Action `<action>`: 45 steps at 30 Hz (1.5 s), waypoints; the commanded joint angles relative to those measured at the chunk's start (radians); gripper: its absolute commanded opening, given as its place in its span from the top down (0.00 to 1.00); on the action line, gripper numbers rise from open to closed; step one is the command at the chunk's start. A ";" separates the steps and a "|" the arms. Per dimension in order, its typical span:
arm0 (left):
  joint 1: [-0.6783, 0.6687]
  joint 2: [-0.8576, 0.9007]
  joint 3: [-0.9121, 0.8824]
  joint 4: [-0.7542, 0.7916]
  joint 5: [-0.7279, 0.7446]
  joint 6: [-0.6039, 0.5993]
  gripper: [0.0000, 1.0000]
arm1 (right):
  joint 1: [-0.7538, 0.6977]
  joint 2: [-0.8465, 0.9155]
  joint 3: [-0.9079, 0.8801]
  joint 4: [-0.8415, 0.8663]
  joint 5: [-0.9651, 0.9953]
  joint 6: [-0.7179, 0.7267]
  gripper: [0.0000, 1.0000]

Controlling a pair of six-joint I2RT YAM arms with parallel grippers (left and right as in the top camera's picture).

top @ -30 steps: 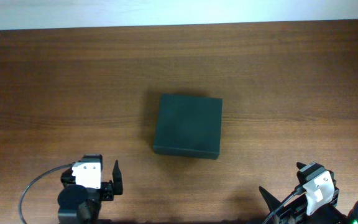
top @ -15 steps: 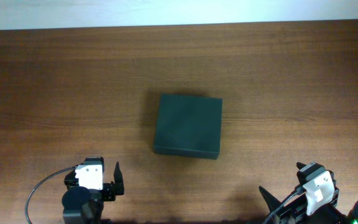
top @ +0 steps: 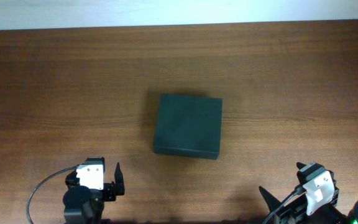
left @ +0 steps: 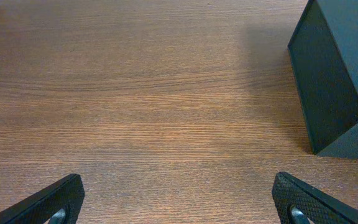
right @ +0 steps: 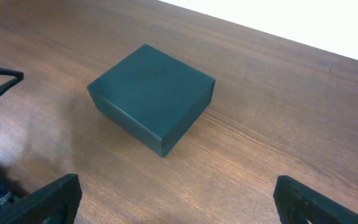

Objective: Pack container

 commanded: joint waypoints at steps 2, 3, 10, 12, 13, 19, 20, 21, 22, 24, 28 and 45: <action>0.004 -0.011 -0.014 0.003 0.008 0.019 0.01 | 0.004 -0.005 -0.003 0.005 0.005 0.008 0.01; 0.004 -0.011 -0.014 0.003 0.008 0.019 0.01 | 0.004 -0.005 -0.003 0.005 0.005 0.008 0.01; 0.005 -0.011 -0.014 0.003 0.008 0.019 0.01 | 0.004 -0.005 -0.003 0.005 0.005 0.008 0.01; 0.004 -0.011 -0.014 0.003 0.008 0.019 0.01 | 0.004 -0.005 -0.003 0.005 0.005 0.008 0.01; 0.004 -0.011 -0.014 0.003 0.008 0.019 0.01 | 0.004 -0.005 -0.003 0.005 0.005 0.008 0.01; 0.004 -0.011 -0.014 0.003 0.008 0.019 0.01 | 0.005 -0.005 -0.003 0.015 0.005 0.008 0.01; 0.004 -0.011 -0.014 0.003 0.008 0.019 0.01 | 0.005 -0.005 -0.004 0.023 0.005 0.008 0.01; 0.004 -0.011 -0.014 0.003 0.008 0.019 0.01 | 0.005 -0.005 -0.009 0.032 0.006 0.008 0.01; 0.004 -0.011 -0.014 0.003 0.008 0.019 0.01 | 0.004 -0.007 -0.020 0.043 0.012 0.008 0.01; 0.004 -0.011 -0.014 0.003 0.008 0.019 0.01 | 0.004 -0.019 -0.061 0.070 0.037 0.008 0.01; 0.004 -0.011 -0.014 0.003 0.008 0.019 0.01 | 0.004 -0.085 -0.221 0.178 0.116 0.008 0.01; 0.004 -0.011 -0.014 0.003 0.008 0.019 0.01 | 0.004 -0.342 -0.871 0.567 0.196 0.011 0.01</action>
